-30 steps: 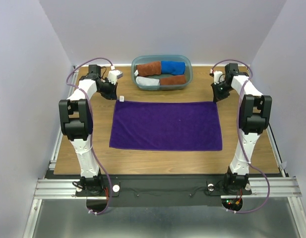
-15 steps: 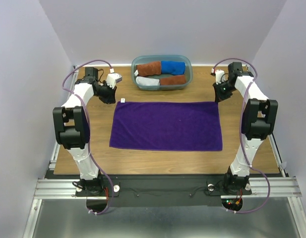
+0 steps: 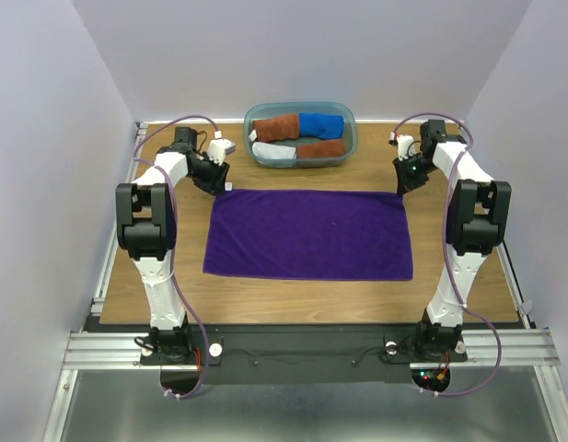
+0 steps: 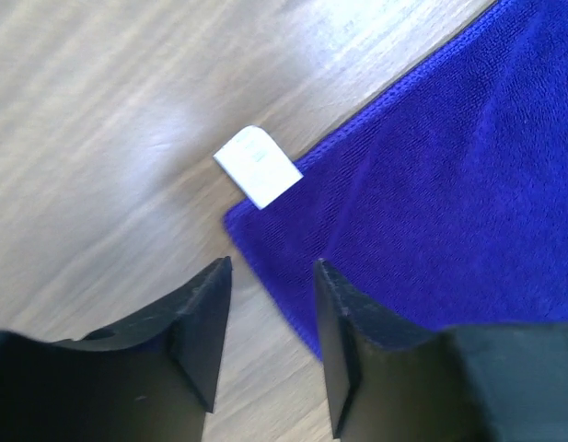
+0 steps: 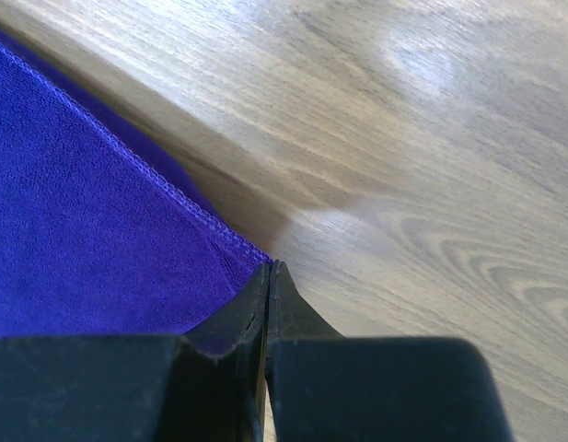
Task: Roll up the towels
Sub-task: Fold the towel
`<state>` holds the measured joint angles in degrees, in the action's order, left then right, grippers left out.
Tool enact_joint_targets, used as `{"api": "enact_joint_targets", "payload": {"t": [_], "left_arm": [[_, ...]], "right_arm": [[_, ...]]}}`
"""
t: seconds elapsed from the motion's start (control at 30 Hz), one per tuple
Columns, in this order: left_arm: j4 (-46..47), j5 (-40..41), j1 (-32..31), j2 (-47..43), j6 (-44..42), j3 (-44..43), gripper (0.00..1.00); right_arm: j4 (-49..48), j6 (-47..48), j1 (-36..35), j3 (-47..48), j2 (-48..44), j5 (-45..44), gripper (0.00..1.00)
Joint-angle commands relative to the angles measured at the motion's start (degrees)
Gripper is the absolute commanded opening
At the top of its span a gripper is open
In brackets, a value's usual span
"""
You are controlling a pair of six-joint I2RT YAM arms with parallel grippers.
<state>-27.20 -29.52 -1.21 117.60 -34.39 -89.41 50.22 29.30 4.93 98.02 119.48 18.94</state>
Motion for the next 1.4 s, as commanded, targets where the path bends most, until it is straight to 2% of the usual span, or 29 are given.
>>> {"api": "enact_joint_targets", "payload": {"t": [0.0, 0.6, 0.9, 1.1, 1.2, 1.23, 1.3, 1.37], "left_arm": [[1.53, 1.39, -1.16, 0.35, 1.61, -2.70, 0.49], [3.30, 5.44, -1.95, 4.65, 2.84, -5.60, 0.43], [2.94, 6.14, -2.04, 5.36, 1.96, -3.85, 0.43], [2.94, 7.37, -2.21, 4.66, 0.73, -1.48, 0.31], [2.86, 7.37, -2.21, 4.57, 0.20, -1.12, 0.19], [2.68, 6.59, -2.21, 4.39, 0.20, -1.21, 0.09], [2.59, 5.70, -2.21, 3.78, 0.64, -1.65, 0.01], [2.07, 4.48, -2.21, 3.25, 0.99, -2.78, 0.00]], "right_arm": [[0.32, 0.06, 0.61, 2.88, -0.21, 0.48, 0.00], [0.76, 0.49, 0.61, 2.62, 0.93, 0.40, 0.01], [0.76, 0.76, 0.70, 2.88, 1.37, -0.13, 0.00], [0.85, 0.85, 0.78, 3.14, 1.90, -0.31, 0.01], [0.76, 0.67, 0.70, 3.41, 2.42, -0.31, 0.01], [0.76, 0.67, 0.70, 3.41, 2.42, -0.22, 0.01], [0.76, 0.58, 0.78, 3.67, 2.51, -0.22, 0.01], [0.76, 0.67, 0.87, 3.93, 2.34, -0.31, 0.01]]}}
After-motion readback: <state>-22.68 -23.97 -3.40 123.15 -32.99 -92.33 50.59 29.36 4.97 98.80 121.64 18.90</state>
